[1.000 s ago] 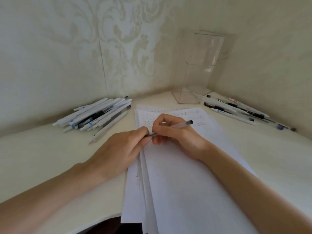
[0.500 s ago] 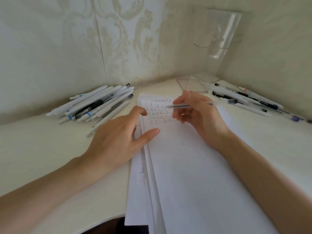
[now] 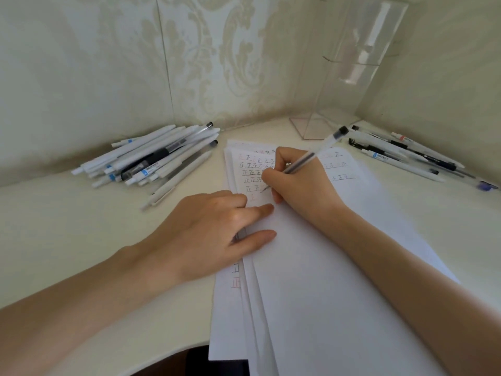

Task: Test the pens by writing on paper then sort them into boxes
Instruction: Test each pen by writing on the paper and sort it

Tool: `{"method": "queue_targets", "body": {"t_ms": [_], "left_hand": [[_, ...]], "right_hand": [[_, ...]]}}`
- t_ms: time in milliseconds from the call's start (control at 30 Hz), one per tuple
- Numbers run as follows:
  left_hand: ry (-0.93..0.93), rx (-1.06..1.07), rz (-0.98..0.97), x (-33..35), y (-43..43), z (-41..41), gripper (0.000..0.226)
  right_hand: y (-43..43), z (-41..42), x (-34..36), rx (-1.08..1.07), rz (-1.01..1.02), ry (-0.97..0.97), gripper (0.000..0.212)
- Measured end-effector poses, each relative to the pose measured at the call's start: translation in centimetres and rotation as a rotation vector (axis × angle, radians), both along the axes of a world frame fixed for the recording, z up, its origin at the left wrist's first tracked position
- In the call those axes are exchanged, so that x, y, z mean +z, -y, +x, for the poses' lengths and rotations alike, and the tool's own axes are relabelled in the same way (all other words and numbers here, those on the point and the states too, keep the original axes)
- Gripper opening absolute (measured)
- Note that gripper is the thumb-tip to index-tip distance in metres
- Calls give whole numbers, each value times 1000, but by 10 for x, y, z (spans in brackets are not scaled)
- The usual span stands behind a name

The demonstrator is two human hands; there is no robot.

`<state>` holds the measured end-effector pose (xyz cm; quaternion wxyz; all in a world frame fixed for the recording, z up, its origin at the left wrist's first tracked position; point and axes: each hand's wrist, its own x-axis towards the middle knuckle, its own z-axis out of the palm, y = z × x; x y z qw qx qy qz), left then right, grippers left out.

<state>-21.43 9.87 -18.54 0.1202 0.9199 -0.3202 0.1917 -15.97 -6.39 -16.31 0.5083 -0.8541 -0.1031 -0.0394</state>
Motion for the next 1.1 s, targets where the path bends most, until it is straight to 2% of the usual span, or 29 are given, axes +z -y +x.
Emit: {"method": "queue_targets", "body": {"t_ms": [133, 333, 667, 900, 1100], "left_hand": [[8, 79, -33, 0, 1, -1, 42], [-14, 111, -52, 2, 2, -1, 45], [0, 104, -46, 1, 2, -1, 46], [-1, 89, -52, 1, 1, 0, 46], [-19, 80, -55, 1, 1, 0, 46]], "right_hand": [[0, 0, -4, 45, -8, 4, 22], [-2, 2, -6, 25, -22, 46, 30], [-1, 1, -3, 36, -26, 31, 22], [0, 2, -6, 27, 5, 33, 29], [1, 0, -4, 53, 7, 13, 25]]}}
